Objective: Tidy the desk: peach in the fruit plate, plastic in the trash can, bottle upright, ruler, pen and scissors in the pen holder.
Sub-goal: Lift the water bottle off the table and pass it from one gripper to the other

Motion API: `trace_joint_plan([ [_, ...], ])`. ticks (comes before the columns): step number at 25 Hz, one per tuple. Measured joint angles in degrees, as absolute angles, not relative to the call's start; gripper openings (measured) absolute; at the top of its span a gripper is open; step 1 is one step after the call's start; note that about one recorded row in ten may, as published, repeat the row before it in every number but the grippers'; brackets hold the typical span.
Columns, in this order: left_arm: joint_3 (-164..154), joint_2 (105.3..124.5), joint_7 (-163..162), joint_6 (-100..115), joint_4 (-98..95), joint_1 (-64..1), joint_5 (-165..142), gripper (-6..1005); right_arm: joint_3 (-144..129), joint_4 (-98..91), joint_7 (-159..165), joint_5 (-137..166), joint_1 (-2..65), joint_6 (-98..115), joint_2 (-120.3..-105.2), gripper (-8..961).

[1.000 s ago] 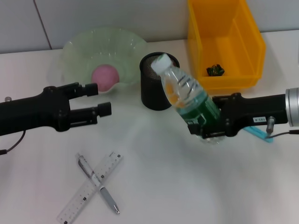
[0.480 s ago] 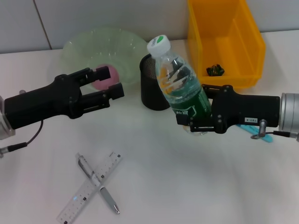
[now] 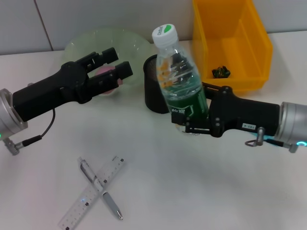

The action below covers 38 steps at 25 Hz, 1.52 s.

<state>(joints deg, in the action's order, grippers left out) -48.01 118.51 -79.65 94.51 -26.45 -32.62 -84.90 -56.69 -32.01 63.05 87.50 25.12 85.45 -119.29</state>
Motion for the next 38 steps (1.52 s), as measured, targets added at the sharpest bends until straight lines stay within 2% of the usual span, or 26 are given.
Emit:
trace_joint_plan([
  [12,-48.43,118.77,-75.29,94.13,-21.87,-34.62,-84.55,800,-56.29,-22.1,57.5,87.37,29.85,86.09,-119.61,787],
  [38,-48.52,118.92,-74.36,95.75,-20.83,-36.83,-84.2,800,-57.83,-16.38,56.77,86.34,32.95,85.74,-119.71,793],
])
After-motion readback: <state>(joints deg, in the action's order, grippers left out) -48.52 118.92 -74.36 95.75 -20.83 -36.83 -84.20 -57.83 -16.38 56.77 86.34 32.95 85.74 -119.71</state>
